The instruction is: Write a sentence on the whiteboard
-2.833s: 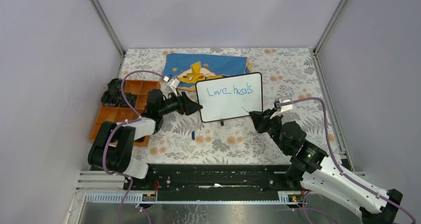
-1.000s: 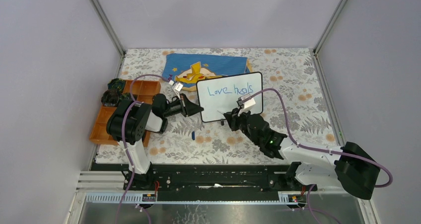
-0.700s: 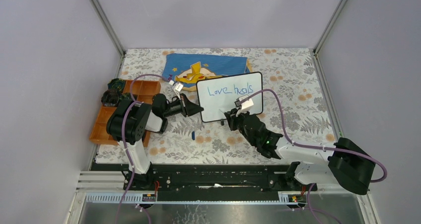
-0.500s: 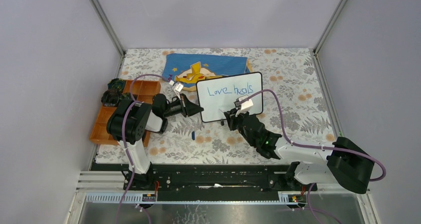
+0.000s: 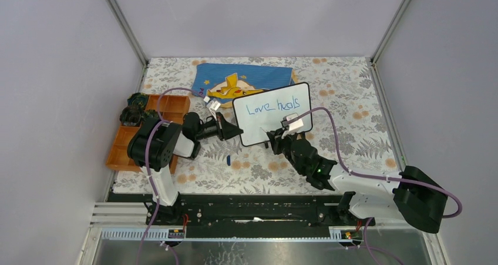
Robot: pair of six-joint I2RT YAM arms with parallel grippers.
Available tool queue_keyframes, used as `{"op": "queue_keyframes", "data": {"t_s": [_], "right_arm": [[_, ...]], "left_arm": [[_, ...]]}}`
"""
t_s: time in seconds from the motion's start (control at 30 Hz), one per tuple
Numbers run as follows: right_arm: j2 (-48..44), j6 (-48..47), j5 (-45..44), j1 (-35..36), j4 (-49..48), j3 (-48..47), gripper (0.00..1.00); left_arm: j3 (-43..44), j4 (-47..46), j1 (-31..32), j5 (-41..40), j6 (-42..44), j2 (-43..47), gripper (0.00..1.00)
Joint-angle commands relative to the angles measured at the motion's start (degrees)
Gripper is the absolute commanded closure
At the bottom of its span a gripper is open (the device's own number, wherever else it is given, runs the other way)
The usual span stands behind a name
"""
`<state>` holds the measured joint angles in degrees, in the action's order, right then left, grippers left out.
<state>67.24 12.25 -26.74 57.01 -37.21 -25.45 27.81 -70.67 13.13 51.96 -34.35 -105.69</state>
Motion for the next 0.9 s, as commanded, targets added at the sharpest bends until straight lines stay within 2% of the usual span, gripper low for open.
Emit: {"op": "queue_keyframes", "data": {"t_s": [0.0, 0.17, 0.87], "right_arm": [[-2.8, -0.2, -3.0, 0.5, -2.4, 0.6, 1.00], [-3.3, -0.8, -3.8, 0.5, -1.9, 1.4, 1.00], [5.7, 1.3, -2.1, 0.6, -1.1, -5.0, 1.00]], "left_arm": [[-1.0, 0.8, 1.1, -0.1, 2.5, 0.6, 1.00], [-0.9, 2.1, 1.6, -0.3, 3.7, 1.0, 1.00], [-0.3, 7.8, 2.3, -1.3, 7.0, 2.5, 1.00]]}}
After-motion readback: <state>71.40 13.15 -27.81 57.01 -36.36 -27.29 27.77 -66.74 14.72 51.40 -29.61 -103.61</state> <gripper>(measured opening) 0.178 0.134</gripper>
